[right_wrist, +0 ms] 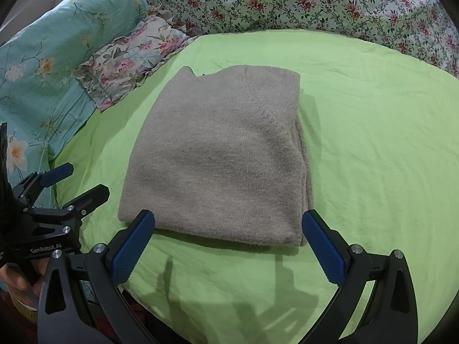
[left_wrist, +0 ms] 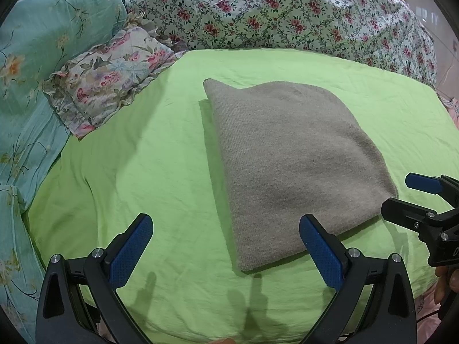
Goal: Fold small clothes
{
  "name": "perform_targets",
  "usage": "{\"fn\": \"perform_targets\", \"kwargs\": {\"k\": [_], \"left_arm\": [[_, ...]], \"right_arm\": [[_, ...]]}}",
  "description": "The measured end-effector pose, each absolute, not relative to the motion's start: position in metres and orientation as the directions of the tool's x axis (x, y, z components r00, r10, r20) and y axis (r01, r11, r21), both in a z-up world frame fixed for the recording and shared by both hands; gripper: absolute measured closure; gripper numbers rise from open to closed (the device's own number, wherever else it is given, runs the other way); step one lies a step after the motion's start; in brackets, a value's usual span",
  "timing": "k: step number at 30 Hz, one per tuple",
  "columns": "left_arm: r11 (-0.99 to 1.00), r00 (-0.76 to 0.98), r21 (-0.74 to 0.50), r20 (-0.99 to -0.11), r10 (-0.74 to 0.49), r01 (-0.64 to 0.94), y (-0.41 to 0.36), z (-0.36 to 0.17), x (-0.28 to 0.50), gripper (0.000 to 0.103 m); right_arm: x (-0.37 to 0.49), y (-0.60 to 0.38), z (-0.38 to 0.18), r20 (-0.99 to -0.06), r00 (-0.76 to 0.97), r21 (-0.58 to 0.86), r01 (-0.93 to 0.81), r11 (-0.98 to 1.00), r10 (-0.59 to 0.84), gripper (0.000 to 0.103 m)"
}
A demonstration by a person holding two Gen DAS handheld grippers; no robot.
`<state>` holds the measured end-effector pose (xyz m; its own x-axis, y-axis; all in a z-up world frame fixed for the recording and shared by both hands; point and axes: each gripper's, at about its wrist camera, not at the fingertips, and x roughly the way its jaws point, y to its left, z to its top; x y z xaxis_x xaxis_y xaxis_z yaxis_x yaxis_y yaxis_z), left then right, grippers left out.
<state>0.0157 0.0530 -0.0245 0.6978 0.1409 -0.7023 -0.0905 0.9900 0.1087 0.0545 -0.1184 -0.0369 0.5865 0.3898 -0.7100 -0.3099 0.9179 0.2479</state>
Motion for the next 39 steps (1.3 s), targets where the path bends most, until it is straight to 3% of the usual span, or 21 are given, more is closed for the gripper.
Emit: {"fn": "perform_targets", "kwargs": {"k": [39], "left_arm": [[0.991,0.693,0.106,-0.709,0.129,-0.077,0.0528,-0.0272,0.0190,0.001]], "right_arm": [[0.0569,-0.1185,-0.0385,-0.715,0.578,0.254,-0.309,0.917,0.393,0.001]]}}
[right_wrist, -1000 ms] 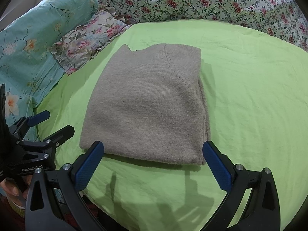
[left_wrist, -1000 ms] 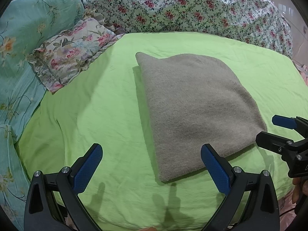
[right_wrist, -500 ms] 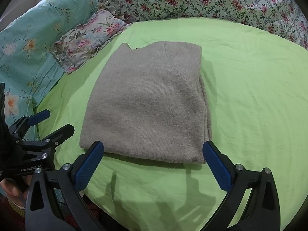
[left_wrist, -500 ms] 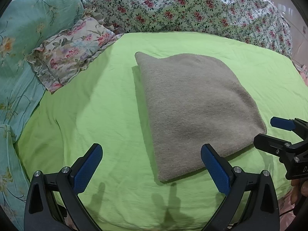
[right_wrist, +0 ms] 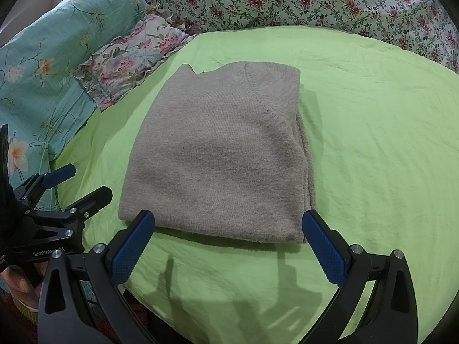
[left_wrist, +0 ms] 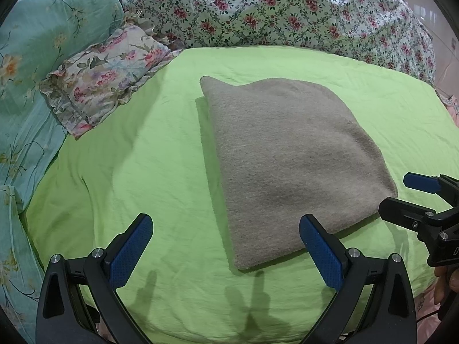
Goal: Fold small clothes
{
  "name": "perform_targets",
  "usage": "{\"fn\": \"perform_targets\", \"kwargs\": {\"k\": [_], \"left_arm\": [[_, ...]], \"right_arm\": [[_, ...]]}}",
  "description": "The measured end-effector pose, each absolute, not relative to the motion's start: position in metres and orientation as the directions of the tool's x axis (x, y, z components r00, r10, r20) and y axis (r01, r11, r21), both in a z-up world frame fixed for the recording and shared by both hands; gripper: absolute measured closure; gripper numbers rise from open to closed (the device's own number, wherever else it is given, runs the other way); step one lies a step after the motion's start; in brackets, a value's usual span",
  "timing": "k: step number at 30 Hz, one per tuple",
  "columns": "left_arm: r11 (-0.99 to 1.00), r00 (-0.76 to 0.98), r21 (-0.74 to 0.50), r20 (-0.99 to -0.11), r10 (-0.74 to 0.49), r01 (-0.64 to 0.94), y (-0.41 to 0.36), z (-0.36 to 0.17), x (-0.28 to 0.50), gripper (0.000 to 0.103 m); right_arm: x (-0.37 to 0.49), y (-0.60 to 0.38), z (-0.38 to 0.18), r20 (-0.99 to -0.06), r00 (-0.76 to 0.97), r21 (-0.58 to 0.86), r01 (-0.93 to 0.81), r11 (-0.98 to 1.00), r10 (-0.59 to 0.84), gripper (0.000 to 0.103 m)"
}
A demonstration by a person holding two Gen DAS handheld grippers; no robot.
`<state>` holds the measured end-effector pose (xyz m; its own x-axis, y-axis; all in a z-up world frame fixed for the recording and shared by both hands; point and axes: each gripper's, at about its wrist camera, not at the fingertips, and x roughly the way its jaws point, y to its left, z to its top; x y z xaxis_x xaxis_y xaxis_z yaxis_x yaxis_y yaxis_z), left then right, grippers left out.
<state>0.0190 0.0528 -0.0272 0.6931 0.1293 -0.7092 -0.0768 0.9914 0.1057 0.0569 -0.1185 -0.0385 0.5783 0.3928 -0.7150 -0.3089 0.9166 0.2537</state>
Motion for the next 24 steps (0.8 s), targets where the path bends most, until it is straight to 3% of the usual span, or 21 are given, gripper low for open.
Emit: {"fn": "perform_targets", "kwargs": {"k": [24], "left_arm": [[0.992,0.698,0.108,-0.706,0.123,-0.066,0.0490,-0.0261,0.0180,0.001]], "right_arm": [[0.0530,-0.1197,-0.0359,-0.708,0.587,0.257,-0.304,0.917,0.393,0.001]]}}
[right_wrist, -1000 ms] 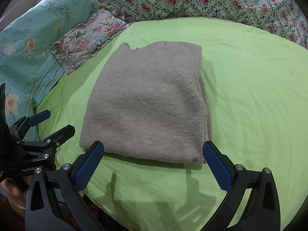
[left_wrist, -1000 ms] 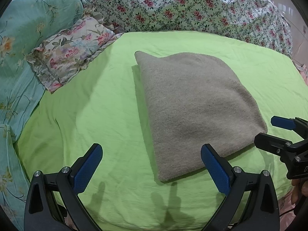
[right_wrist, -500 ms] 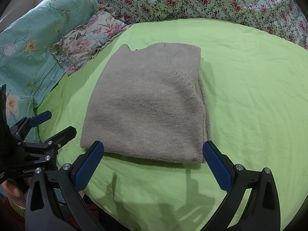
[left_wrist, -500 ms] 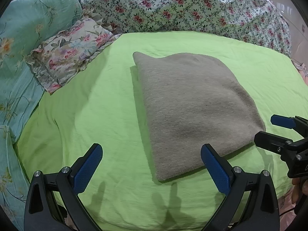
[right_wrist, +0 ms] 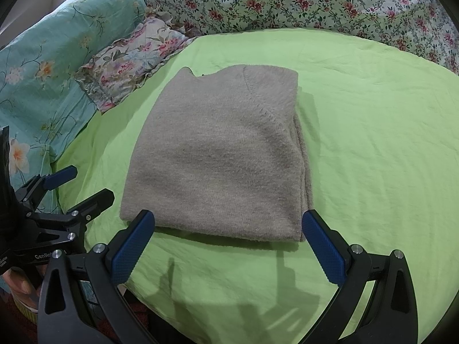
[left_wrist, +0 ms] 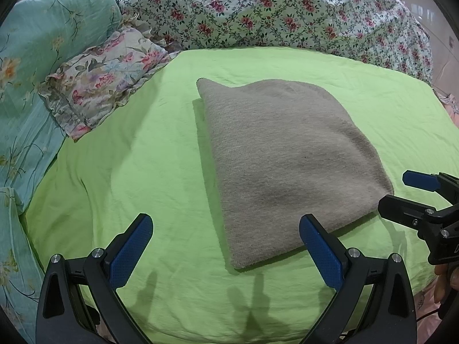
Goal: Fold small clothes
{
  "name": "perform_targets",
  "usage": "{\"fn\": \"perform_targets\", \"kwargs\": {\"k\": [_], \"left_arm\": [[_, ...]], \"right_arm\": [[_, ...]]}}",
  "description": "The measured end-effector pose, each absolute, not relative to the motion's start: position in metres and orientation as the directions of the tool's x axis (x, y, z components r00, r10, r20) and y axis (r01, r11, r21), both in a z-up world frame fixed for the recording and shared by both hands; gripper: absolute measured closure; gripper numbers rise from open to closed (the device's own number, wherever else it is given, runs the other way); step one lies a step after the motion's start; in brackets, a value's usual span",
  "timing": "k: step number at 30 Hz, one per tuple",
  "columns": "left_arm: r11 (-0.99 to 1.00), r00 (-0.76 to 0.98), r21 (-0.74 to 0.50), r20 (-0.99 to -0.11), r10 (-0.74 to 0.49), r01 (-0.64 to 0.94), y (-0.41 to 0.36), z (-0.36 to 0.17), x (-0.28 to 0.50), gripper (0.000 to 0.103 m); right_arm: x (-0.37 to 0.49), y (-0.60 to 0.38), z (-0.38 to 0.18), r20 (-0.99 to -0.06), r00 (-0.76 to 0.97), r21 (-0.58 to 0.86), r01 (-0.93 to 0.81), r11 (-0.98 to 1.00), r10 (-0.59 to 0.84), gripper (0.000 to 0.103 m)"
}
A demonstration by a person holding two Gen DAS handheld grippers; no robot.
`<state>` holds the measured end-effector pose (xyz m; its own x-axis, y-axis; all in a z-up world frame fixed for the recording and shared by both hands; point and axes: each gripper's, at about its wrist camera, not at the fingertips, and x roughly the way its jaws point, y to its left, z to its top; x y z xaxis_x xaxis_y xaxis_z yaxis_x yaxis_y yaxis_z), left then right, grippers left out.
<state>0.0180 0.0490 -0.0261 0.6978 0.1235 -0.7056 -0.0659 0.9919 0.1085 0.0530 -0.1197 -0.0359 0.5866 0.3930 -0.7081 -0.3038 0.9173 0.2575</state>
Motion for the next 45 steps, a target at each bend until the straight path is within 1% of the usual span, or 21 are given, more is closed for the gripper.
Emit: {"fn": "perform_targets", "kwargs": {"k": [45], "left_arm": [[0.992,0.692,0.115,-0.712,0.117,-0.049,0.0462,-0.0285,0.0228,0.001]], "right_arm": [[0.0554,-0.1264,-0.0343,-0.704,0.591,0.260,-0.302,0.917,0.394,0.001]]}}
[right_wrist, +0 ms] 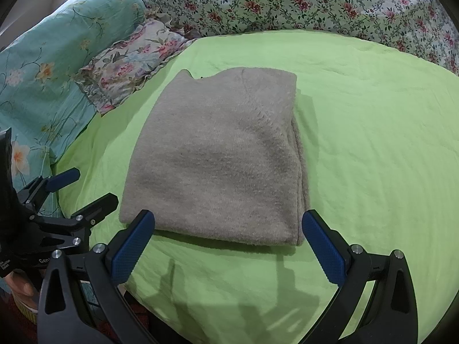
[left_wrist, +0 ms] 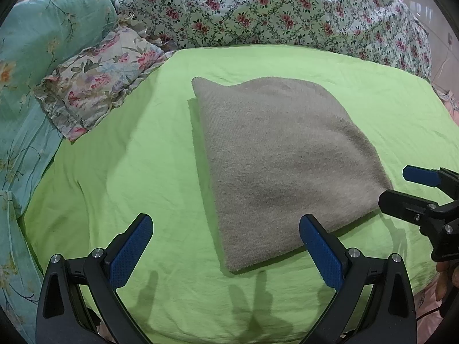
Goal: Fold small clothes
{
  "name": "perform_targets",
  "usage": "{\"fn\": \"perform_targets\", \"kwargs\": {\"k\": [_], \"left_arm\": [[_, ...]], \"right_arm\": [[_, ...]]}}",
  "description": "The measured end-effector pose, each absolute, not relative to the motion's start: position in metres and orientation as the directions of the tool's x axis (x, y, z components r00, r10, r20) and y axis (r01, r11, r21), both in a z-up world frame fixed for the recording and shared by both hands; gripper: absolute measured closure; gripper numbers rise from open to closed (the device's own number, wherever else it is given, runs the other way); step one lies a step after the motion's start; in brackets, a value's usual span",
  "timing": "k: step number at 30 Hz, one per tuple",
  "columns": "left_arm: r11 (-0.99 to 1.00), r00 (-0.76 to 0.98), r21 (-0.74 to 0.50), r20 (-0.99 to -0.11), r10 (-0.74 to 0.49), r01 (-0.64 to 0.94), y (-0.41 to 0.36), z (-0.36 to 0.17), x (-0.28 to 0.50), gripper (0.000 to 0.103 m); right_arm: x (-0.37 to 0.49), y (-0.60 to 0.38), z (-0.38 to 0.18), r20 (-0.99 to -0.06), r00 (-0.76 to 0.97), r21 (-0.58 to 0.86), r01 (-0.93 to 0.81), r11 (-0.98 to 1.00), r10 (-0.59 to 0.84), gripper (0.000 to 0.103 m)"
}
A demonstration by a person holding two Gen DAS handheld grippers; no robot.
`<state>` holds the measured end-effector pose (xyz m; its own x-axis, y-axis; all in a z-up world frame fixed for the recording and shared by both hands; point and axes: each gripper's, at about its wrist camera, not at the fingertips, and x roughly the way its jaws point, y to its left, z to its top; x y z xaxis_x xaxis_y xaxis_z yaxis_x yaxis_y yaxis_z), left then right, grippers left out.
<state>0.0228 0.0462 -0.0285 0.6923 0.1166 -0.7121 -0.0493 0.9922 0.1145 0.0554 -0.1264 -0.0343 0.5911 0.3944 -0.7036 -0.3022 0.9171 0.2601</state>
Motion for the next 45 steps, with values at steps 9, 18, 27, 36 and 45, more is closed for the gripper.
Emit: {"fn": "perform_targets", "kwargs": {"k": [9,18,27,36,45], "left_arm": [[0.992,0.688,0.117,-0.716,0.113,-0.040,0.045,-0.029,0.026,0.001],[0.992,0.687,0.117,-0.718,0.111,-0.037,0.046,-0.029,0.027,0.001],[0.993,0.689,0.116,-0.717,0.107,-0.034,0.045,-0.029,0.028,0.001],[0.992,0.706,0.124,-0.702,0.097,-0.012,0.042,-0.023,0.037,0.001],[0.991,0.703,0.130,-0.702,0.116,-0.034,0.050,-0.019,0.059,0.001]], "right_arm": [[0.058,-0.126,-0.033,-0.701,0.594,0.268,-0.292,0.918,0.394,0.001],[0.058,-0.127,-0.035,-0.702,0.593,0.273,-0.288,0.918,0.395,0.001],[0.059,-0.129,-0.035,-0.701,0.595,0.273,-0.288,0.918,0.394,0.001],[0.067,-0.129,-0.027,-0.690,0.607,0.252,-0.310,0.917,0.394,0.001],[0.084,-0.126,-0.027,-0.697,0.598,0.246,-0.317,0.916,0.395,0.001]]}}
